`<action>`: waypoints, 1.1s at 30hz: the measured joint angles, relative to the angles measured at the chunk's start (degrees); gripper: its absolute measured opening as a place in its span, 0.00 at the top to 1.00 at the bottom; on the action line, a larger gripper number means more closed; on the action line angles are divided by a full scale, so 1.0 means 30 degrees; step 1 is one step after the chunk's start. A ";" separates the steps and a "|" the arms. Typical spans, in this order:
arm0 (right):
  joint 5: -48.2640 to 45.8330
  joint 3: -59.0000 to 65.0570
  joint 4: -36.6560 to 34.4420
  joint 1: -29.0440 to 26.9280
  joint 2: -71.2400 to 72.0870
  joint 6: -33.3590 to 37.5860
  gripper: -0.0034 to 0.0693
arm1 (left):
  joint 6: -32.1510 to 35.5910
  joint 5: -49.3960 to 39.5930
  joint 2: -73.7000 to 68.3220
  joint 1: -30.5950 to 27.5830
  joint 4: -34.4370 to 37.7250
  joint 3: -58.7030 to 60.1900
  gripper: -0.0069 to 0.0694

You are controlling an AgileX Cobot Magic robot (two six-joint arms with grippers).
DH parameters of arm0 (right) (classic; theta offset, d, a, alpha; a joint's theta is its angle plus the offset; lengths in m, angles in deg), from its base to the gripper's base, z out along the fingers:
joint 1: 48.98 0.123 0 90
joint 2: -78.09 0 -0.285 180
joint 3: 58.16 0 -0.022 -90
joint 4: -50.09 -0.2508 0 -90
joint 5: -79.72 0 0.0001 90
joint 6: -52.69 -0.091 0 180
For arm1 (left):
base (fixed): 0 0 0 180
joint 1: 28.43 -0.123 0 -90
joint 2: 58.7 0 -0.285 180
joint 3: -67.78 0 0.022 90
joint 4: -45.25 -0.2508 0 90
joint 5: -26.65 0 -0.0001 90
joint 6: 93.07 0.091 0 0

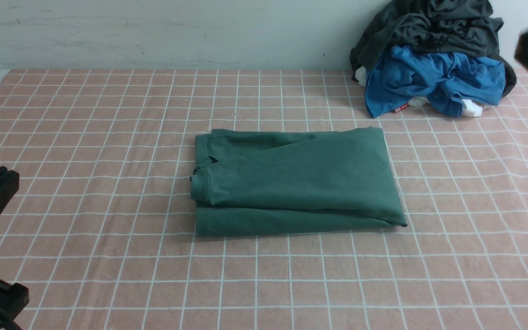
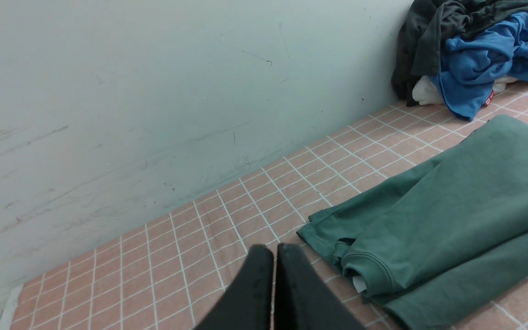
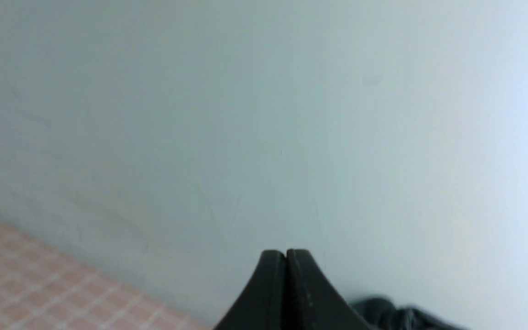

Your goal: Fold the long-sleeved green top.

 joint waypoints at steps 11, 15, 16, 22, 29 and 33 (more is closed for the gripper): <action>1.0764 1.3437 0.0294 0.0000 0.2784 0.0000 0.97 | 0.0000 -0.0017 0.0000 0.0000 0.0000 0.0000 0.92; 0.7271 1.3879 0.0622 0.0000 0.2826 -0.0022 0.97 | 0.0000 -0.0036 0.0015 0.0000 0.0000 0.0000 0.92; 0.6013 1.3920 0.0678 0.0000 0.2826 -0.0021 0.97 | 0.0000 -0.0018 0.0015 0.0000 0.0000 0.0000 0.92; -0.0653 1.3981 -0.0896 0.0043 0.4506 -0.0054 0.97 | 0.0000 -0.0058 0.0015 0.0000 0.0019 0.0000 0.92; -1.0829 1.3999 -0.3252 -0.1573 1.5416 -0.0054 0.97 | 0.0000 -0.0431 0.0015 0.0000 0.0019 0.0000 0.92; -1.2636 1.3981 -0.3295 -0.3276 1.7871 -0.0063 0.97 | 0.0000 -0.0599 0.0045 0.0000 0.0019 0.0000 0.92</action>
